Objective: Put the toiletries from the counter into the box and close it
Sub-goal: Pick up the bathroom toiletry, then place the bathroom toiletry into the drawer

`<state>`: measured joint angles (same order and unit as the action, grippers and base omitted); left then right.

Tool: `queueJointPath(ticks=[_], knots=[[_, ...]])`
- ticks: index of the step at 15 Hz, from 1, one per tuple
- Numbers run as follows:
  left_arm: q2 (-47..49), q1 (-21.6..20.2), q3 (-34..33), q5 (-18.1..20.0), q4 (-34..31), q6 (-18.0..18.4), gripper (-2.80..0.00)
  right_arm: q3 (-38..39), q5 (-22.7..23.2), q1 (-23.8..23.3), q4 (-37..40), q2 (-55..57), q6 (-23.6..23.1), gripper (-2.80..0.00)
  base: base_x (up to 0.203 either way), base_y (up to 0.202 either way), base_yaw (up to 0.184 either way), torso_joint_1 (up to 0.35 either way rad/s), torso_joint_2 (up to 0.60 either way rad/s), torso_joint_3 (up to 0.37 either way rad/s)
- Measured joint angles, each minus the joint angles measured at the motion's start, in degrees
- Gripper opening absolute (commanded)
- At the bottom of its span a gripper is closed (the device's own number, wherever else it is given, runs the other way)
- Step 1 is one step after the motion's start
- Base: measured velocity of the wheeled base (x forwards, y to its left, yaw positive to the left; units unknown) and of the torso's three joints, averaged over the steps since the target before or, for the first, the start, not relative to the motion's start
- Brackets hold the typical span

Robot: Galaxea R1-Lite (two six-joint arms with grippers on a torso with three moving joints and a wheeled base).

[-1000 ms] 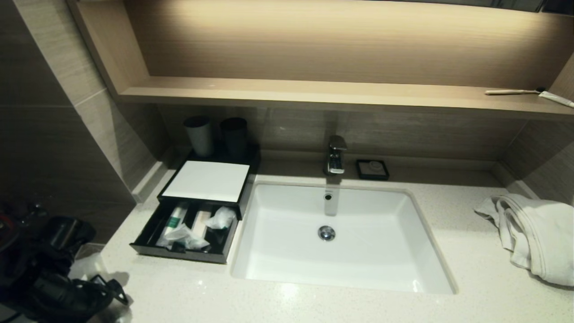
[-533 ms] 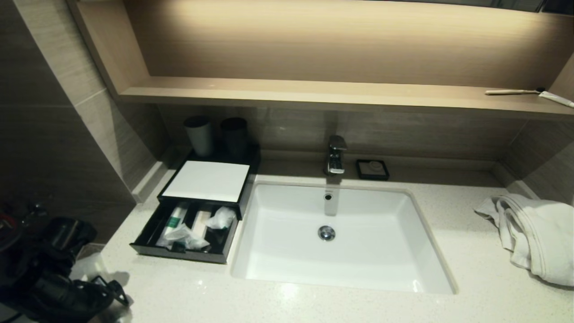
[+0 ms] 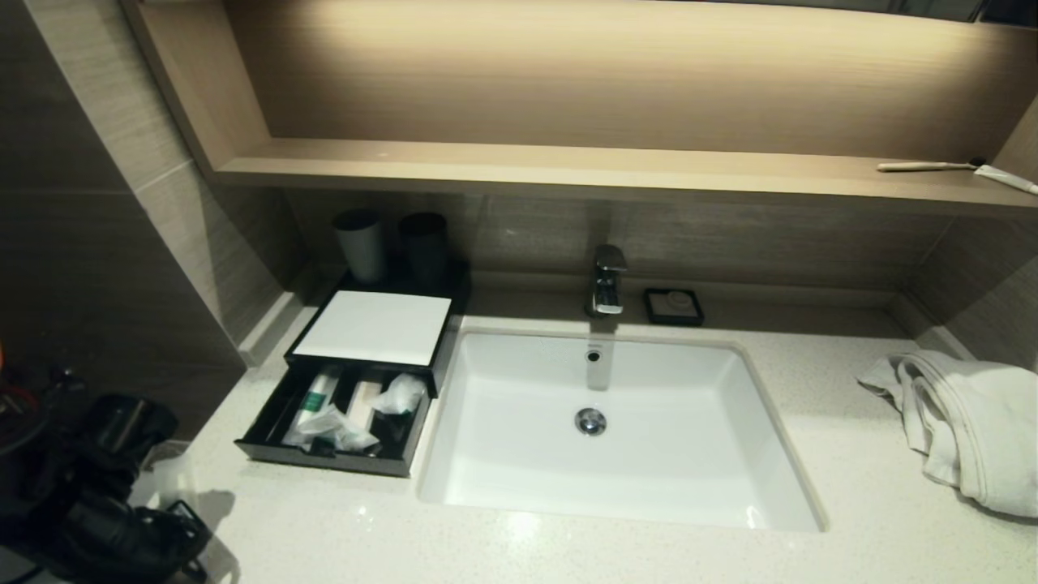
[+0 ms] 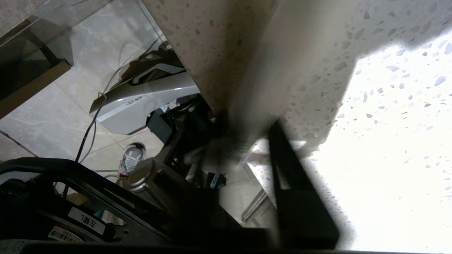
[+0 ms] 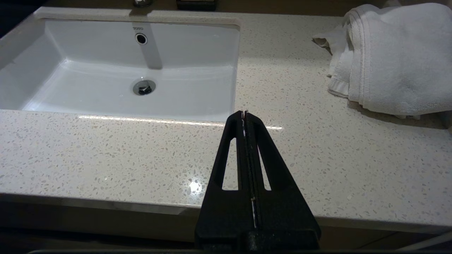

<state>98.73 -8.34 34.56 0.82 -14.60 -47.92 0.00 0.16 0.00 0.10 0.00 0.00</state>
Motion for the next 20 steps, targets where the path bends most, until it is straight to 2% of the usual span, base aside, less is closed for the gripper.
queueJointPath(ticks=[8,13,17,20], knots=[[0.0,0.0,0.0,-0.1,0.0,0.0,-2.80,0.0,0.0,0.0,0.0,0.0,0.0,-2.80,0.000,0.000,0.000,0.000,0.00,0.000],[-4.0,0.0,1.5,-0.3,-0.3,0.8,-2.80,0.0,0.0,0.0,0.0,0.0,0.0,-2.80,0.000,0.000,0.000,0.000,0.00,0.000],[-8.8,0.5,3.9,-0.1,-1.2,5.8,-2.80,0.0,0.0,0.0,0.0,0.0,0.0,-2.80,0.000,0.000,0.000,0.000,0.00,0.000],[-12.3,0.8,7.8,0.2,-4.2,13.7,-2.80,0.0,0.0,0.0,0.0,0.0,0.0,-2.80,0.000,0.000,0.000,0.000,0.00,0.000]])
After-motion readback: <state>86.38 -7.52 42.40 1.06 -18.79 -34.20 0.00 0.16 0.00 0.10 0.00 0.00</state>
